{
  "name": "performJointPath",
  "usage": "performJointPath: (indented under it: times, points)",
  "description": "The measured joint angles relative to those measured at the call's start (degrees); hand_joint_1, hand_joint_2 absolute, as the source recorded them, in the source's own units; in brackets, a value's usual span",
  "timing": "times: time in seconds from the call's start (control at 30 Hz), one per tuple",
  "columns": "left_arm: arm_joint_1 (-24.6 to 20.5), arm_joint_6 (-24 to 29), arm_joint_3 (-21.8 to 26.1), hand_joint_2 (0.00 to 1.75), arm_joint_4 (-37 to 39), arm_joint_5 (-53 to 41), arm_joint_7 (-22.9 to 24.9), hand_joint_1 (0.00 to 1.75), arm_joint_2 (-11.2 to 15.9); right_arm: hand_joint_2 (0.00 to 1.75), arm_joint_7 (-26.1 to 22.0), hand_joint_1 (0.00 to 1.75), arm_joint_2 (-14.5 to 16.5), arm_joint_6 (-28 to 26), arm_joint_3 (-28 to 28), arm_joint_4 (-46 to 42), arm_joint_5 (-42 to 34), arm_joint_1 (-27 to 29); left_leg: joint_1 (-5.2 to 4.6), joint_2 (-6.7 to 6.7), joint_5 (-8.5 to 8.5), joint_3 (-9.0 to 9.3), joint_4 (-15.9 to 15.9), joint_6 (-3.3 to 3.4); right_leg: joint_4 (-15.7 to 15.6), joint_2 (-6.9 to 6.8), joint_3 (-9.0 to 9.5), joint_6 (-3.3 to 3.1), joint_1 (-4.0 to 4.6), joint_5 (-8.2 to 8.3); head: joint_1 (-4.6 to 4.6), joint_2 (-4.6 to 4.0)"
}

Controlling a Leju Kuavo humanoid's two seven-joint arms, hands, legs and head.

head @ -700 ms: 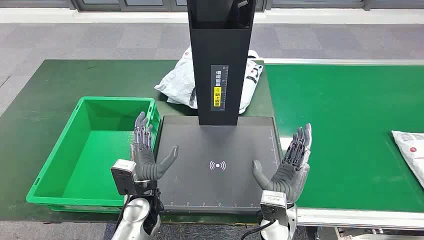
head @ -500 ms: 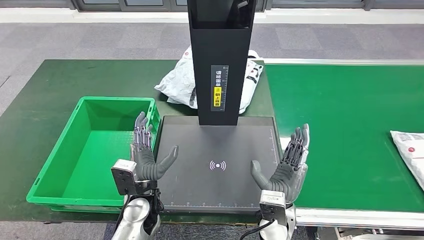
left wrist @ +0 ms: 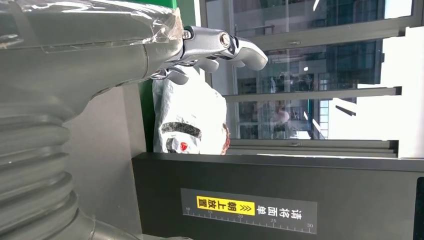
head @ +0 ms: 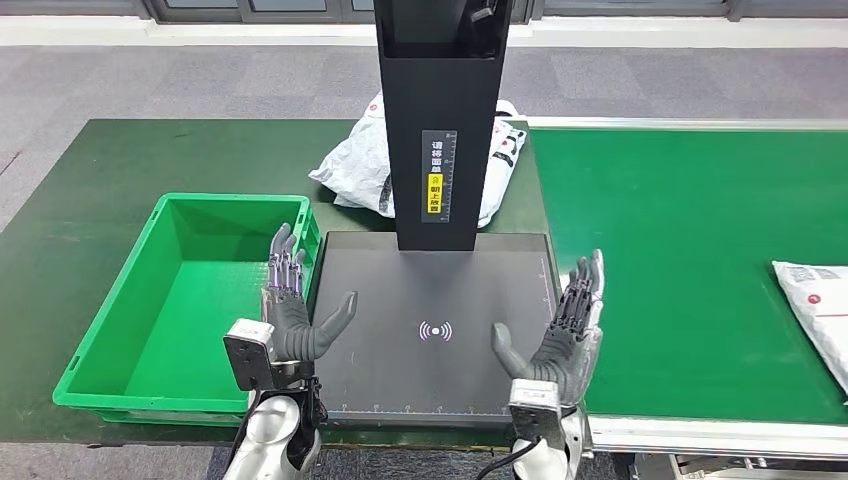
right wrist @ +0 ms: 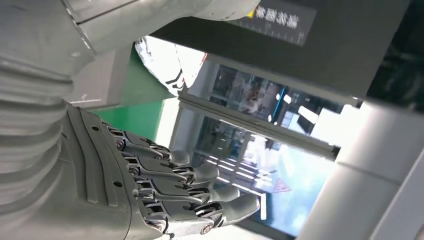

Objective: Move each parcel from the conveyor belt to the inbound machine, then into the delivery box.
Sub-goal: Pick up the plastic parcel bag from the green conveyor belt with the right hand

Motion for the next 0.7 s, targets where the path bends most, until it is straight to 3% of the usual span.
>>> performJointPath:
  times: [0.13, 0.27, 0.4, 0.53, 0.7]
  points:
    - [0.1, 0.0, 0.2, 1.75, -0.2, 0.0, 0.0, 0.0, 0.0, 1.75, 0.0, 0.0, 0.1, 0.0, -3.9, 1.6, 12.5, -0.2, 0.0, -0.02, 0.0, 0.0, 0.0, 0.0, 0.0, -0.02, 0.01, 0.0, -0.01, 0.0, 0.0, -0.01]
    - [0.4, -0.6, 1.3, 1.75, -1.0, 0.2, 0.0, 0.0, 0.0, 1.75, 0.5, 0.0, 0.8, -0.1, -14.9, 2.4, 29.9, -1.6, -0.02, -0.06, 0.01, -0.01, 0.0, 0.02, 0.0, -0.06, 0.04, 0.02, -0.02, 0.01, 0.01, 0.0]
    - [0.7, -1.5, 2.6, 1.75, -1.6, 0.3, 0.0, 0.0, 0.0, 1.75, 0.5, 0.0, 1.2, -0.2, -27.9, 2.2, 41.4, -3.8, -0.07, -0.12, 0.03, -0.01, 0.0, 0.05, 0.0, -0.13, 0.07, 0.04, -0.06, 0.03, 0.01, -0.01]
    - [0.8, -1.8, 3.2, 1.75, -2.0, 0.5, 0.0, 0.0, 0.0, 1.75, 0.3, 0.0, 1.4, -0.2, -36.5, 1.9, 44.1, -4.9, -0.07, -0.17, 0.03, -0.01, 0.0, 0.05, 0.0, -0.17, 0.09, 0.04, -0.05, 0.02, 0.01, -0.01]
    - [0.9, -1.8, 3.6, 1.75, -2.2, 0.5, 0.0, 0.0, 0.0, 1.75, 0.2, 0.0, 1.5, -0.2, -41.3, 1.6, 46.3, -5.6, -0.06, -0.15, 0.03, 0.0, 0.0, 0.04, 0.0, -0.16, 0.06, 0.04, -0.04, 0.02, 0.0, -0.02]
